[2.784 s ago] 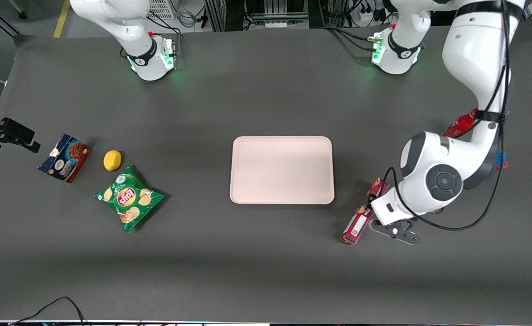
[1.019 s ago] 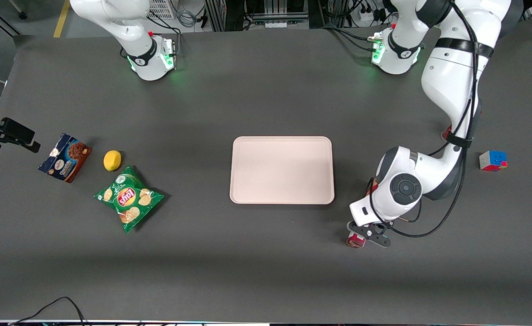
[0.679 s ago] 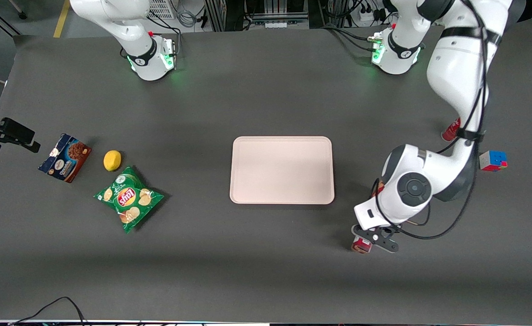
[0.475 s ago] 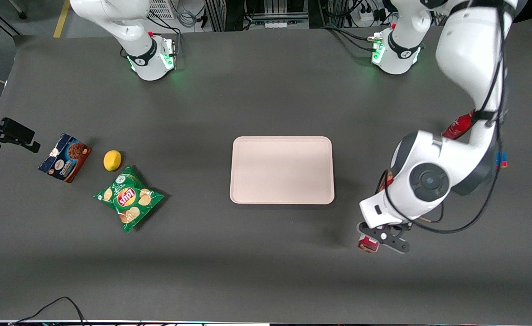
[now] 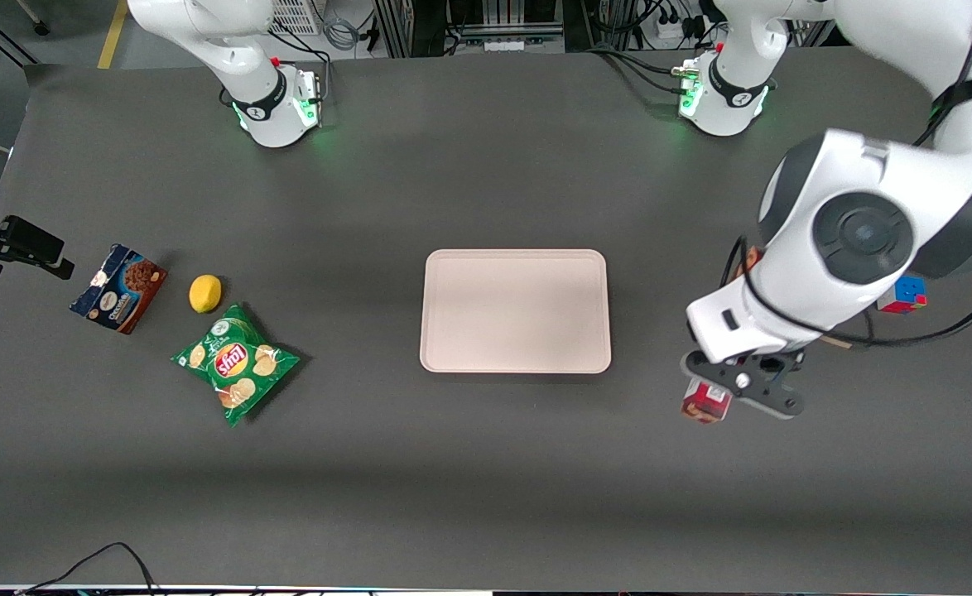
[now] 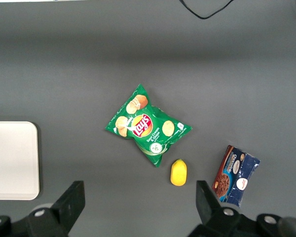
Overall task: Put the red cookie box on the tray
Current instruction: 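Lift the cookie box upright and carry it onto the pink tray, then lower the box onto the tray and open the left gripper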
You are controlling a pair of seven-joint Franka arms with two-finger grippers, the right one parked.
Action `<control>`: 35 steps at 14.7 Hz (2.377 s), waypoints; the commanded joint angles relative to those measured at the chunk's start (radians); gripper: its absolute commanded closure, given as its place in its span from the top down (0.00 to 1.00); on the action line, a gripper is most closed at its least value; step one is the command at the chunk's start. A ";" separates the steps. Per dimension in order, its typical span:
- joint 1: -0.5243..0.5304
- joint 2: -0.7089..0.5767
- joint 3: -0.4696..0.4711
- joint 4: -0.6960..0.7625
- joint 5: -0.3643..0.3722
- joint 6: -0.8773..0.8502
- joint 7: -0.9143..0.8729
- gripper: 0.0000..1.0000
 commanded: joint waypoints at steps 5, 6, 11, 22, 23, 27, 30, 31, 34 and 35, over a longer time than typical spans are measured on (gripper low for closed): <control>-0.007 0.000 -0.055 0.030 -0.137 -0.077 -0.496 0.00; -0.007 0.000 -0.081 -0.001 -0.132 -0.059 -0.568 0.00; -0.008 -0.010 -0.166 -0.159 -0.128 0.090 -0.718 0.00; -0.014 -0.008 -0.217 -0.570 0.058 0.586 -0.767 0.00; -0.014 0.002 -0.217 -0.577 0.076 0.589 -0.791 0.00; -0.023 0.044 -0.217 -0.618 0.187 0.657 -0.897 0.00; -0.023 0.067 -0.217 -0.652 0.193 0.728 -0.902 0.00; -0.023 0.070 -0.217 -0.658 0.194 0.742 -0.902 0.00; -0.023 0.078 -0.217 -0.667 0.196 0.750 -0.904 0.00; -0.023 0.079 -0.217 -0.673 0.196 0.753 -0.904 0.00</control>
